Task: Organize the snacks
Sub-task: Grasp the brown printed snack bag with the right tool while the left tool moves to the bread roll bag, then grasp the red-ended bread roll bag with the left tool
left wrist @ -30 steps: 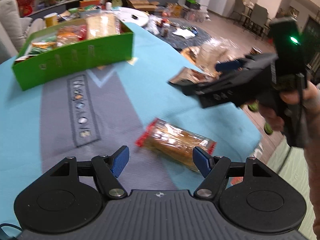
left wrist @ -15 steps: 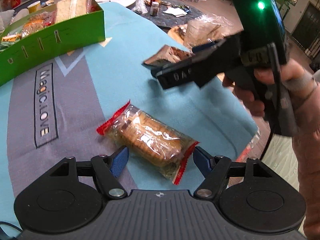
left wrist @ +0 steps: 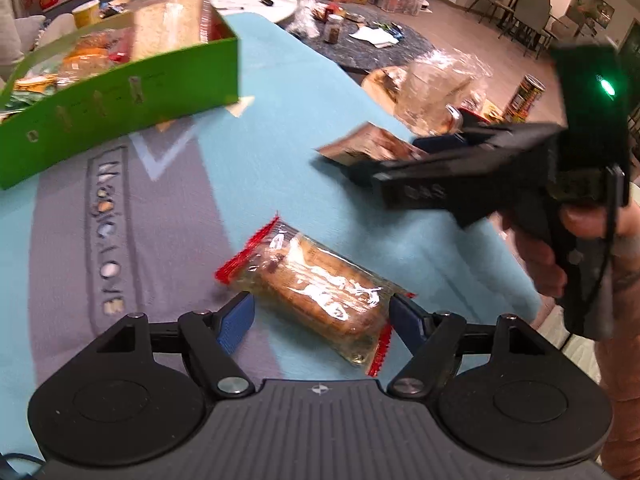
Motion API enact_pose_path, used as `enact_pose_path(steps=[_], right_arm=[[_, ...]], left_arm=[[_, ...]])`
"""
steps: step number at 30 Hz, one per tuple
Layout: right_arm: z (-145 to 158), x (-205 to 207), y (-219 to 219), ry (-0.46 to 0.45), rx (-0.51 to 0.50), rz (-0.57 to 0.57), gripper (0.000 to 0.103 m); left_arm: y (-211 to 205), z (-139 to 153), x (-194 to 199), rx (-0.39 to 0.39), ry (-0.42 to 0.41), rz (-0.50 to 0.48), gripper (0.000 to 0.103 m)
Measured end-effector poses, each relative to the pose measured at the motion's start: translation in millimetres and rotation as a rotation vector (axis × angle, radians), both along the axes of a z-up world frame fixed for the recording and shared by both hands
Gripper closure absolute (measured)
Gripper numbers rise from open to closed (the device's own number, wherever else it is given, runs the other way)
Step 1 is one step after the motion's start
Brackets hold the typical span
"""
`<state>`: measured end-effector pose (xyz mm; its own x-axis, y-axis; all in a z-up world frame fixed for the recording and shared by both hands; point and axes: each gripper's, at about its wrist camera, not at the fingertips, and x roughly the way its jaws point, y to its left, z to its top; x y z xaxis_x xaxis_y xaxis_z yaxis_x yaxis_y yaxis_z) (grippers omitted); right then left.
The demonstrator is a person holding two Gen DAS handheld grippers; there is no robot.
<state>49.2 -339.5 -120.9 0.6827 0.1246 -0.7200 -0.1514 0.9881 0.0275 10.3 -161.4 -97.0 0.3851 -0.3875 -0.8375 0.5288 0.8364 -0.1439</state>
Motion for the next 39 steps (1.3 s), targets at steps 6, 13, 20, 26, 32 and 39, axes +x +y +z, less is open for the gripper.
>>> enact_pose_path(steps=[6,13,20,26,32,39], right_arm=[[-0.5,-7.3,7.6,-0.008,0.012,-0.019,0.018],[1.8,-6.7,4.7,-0.016,0.039,-0.076,0.018],[3.9,-9.3,-4.8,-0.026,0.072,-0.124,0.018],[5.1,-9.0,-0.2,-0.026,0.096,-0.114,0.018],[11.0,-8.1,11.8,-0.036,0.108,-0.085,0.018],[22.4,-4.9,32.5,-0.052,0.104,-0.048,0.018]], left_arm=[[25.3,10.1,13.2,-0.016,0.004,0.113,0.031],[6.2,9.3,20.7,-0.019,0.011,0.144,0.022],[-6.7,-7.2,27.2,0.035,0.002,0.152,0.032],[-0.2,-4.6,22.8,0.074,-0.080,0.066,0.067],[13.1,3.6,12.8,0.122,-0.194,0.030,0.069],[29.3,16.8,11.5,0.105,-0.258,0.024,0.069]])
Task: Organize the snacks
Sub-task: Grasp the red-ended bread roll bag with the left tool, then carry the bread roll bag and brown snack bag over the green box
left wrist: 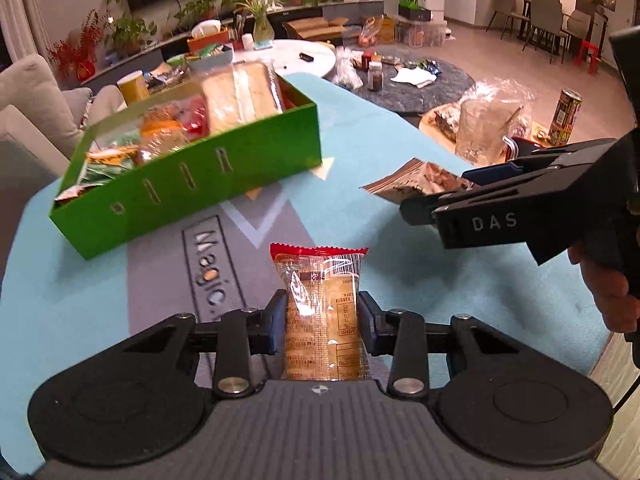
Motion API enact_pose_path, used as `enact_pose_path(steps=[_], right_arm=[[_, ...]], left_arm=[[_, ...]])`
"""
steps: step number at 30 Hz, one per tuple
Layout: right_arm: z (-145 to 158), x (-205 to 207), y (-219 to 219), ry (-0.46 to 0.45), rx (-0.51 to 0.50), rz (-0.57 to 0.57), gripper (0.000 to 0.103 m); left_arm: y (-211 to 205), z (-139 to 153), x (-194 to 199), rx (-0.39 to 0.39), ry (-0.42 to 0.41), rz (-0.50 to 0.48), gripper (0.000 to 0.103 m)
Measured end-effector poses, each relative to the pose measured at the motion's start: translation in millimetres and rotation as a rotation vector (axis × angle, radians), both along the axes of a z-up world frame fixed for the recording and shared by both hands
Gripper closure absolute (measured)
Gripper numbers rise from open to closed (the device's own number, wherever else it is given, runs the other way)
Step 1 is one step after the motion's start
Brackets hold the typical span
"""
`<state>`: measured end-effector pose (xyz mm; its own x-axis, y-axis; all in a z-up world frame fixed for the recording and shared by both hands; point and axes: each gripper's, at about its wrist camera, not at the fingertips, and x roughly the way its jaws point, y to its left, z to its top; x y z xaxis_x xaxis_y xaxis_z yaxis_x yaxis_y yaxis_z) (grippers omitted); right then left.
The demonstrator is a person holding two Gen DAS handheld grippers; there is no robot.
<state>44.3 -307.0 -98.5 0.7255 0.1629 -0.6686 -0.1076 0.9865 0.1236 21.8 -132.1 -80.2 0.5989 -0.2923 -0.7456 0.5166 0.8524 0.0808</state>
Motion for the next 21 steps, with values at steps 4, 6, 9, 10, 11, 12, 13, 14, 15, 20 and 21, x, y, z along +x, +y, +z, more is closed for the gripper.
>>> enact_pose_path(steps=[4,6,9,10,11,12,13,14,15,20,21], right_arm=[[7.5,2.0,15.3,-0.013,0.000,0.025,0.018],[10.8,3.8,23.6,-0.019,-0.002,0.040,0.018],[16.2,6.9,35.4,-0.027,-0.003,0.059,0.018],[17.9,9.0,39.4,-0.029,0.000,0.066,0.018],[19.6,10.9,43.4,-0.030,0.004,0.071,0.018],[21.1,12.7,47.4,-0.031,0.007,0.077,0.018],[22.7,14.7,51.6,-0.033,0.009,0.083,0.018],[23.7,15.9,55.3,-0.035,0.010,0.088,0.018],[25.2,17.2,59.4,-0.038,0.012,0.090,0.018],[33.1,27.7,77.8,-0.048,0.033,0.101,0.018],[34.3,30.8,80.8,-0.048,0.038,0.103,0.018]], left_arm=[[14.2,4.3,4.4,-0.019,-0.012,0.018,0.069],[22.9,6.3,8.4,-0.026,-0.016,0.031,0.069],[36.2,9.4,14.5,-0.039,-0.024,0.051,0.069],[40.9,11.0,17.2,-0.040,-0.030,0.058,0.069],[44.6,12.3,19.6,-0.038,-0.036,0.062,0.069],[48.9,13.9,22.1,-0.036,-0.043,0.066,0.069],[53.1,15.9,24.8,-0.034,-0.051,0.071,0.069],[57.9,17.9,27.7,-0.036,-0.059,0.076,0.069],[62.7,20.8,31.0,-0.041,-0.066,0.083,0.069],[85.0,32.6,46.9,-0.057,-0.103,0.120,0.069],[89.6,34.5,50.8,-0.060,-0.107,0.129,0.069]])
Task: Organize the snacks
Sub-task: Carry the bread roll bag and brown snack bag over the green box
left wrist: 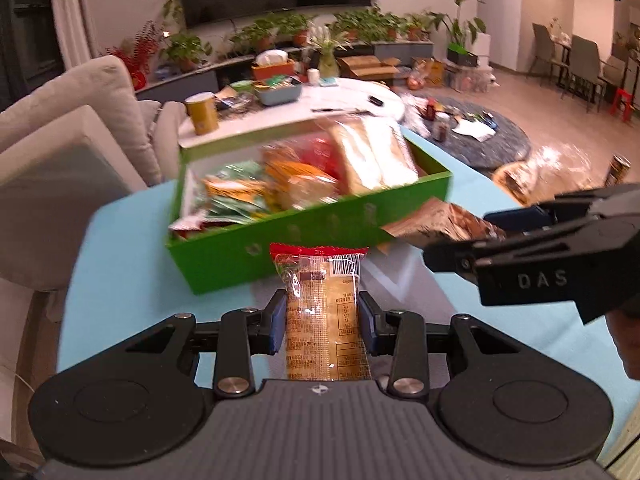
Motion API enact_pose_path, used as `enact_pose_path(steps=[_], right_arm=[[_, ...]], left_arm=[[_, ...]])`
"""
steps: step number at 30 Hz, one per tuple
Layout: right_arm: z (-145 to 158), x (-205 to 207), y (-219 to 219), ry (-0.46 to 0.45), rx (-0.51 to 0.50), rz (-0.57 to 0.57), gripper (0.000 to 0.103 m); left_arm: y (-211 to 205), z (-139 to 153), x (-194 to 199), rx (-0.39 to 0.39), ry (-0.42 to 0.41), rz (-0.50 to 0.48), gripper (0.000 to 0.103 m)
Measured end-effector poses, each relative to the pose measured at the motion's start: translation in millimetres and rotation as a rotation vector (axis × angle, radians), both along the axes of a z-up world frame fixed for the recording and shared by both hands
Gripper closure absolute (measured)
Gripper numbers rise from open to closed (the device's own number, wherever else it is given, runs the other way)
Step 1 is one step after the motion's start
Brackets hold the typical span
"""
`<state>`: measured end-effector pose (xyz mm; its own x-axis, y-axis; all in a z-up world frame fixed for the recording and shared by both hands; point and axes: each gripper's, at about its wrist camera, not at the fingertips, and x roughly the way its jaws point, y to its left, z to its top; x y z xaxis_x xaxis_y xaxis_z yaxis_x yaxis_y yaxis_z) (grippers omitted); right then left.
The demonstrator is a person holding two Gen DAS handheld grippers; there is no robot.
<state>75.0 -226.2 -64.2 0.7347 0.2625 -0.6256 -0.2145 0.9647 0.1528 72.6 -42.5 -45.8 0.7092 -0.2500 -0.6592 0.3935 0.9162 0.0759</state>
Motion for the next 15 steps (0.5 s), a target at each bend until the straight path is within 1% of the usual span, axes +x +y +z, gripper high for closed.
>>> enact_pose_path(steps=[8,12,15], right_arm=[[14.3,29.2,20.1,-0.023,0.041,0.005,0.018],[23.4,54.3,25.8,-0.034,0.074,-0.019,0.018],[27.0,75.2,30.3,-0.024,0.098,-0.036,0.018]], left_arm=[[27.6,12.7,37.5,-0.041,-0.020,0.067,0.069],[29.3,21.7,65.8,-0.045,-0.042,0.086,0.069],[27.2,27.5,90.9,-0.051,-0.042,0.095,0.069]])
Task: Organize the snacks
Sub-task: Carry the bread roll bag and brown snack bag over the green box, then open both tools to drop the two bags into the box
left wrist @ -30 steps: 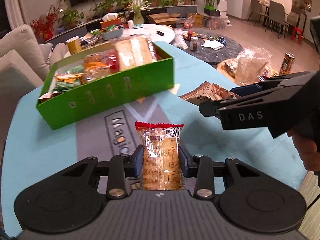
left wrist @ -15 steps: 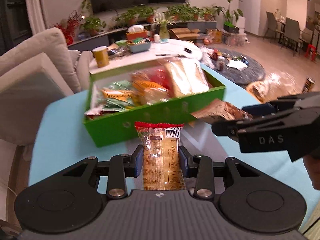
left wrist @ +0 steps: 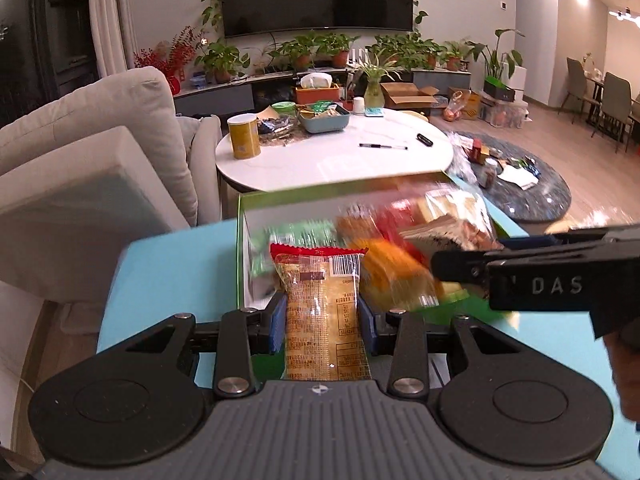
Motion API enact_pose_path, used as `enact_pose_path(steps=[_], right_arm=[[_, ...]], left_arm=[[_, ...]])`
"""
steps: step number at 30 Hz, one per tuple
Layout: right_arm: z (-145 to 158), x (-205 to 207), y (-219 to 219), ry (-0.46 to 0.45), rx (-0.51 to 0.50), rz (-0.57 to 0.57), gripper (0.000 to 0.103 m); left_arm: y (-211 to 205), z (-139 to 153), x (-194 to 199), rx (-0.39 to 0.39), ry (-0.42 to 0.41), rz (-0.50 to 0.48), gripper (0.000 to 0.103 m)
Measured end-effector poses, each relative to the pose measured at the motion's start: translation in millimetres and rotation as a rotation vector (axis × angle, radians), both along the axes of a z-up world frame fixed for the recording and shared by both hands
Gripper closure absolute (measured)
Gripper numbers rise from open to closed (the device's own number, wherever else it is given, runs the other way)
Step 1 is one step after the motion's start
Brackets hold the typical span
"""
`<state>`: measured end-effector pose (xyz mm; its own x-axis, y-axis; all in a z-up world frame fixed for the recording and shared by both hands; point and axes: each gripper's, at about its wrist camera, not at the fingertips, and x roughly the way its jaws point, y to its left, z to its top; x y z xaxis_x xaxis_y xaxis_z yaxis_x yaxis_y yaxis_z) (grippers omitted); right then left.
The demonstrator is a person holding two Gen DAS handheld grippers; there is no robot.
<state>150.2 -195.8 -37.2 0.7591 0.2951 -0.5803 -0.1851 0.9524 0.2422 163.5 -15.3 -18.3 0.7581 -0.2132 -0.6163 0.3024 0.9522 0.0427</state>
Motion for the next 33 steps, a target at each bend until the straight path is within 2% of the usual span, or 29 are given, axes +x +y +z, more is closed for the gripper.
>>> enact_pose_path(steps=[7,18,29,33], right_arm=[[-3.5,43.7,1.2,0.049,0.041,-0.031,0.018],[-8.6,71.2,-4.5,0.061,0.106,-0.049,0.018],[-13.6,83.5,-3.4,0.073,0.102,-0.053,0.018],[-13.4,83.3,-1.8,0.067,0.092,-0.054,0.018]], left_arm=[[-3.4,1.7,55.7,0.016,0.017,0.028,0.069],[-11.3,-22.1,114.2,0.007,0.084,0.051,0.069],[-12.1,-40.9,139.7,-0.004,0.129,0.085,0.068],[-10.6,-44.9,140.8,-0.002,0.139,0.090,0.065]])
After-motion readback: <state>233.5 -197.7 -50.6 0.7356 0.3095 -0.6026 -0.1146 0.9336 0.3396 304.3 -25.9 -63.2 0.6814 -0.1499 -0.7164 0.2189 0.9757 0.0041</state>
